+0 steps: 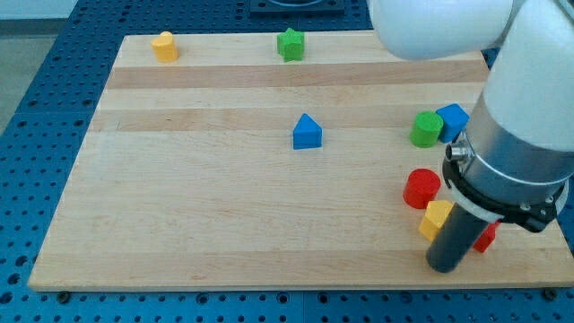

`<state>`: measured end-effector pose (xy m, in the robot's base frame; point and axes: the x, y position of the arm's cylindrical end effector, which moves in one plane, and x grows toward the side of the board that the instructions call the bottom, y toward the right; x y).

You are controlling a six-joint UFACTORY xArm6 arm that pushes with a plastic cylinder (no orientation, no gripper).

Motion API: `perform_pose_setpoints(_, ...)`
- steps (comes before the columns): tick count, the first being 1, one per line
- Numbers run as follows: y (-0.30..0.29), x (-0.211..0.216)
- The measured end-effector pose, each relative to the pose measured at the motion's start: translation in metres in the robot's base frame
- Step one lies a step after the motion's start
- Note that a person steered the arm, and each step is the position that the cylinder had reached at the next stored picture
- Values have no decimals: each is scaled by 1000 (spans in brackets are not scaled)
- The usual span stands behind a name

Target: Move the yellow hexagon bottom of the green circle

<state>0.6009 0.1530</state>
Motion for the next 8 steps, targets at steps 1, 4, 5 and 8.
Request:
perform_pose_setpoints(1, 0, -14)
perform_pose_setpoints(4, 0, -51)
perform_pose_setpoints(5, 2, -60)
perform_pose_setpoints(8, 35, -74)
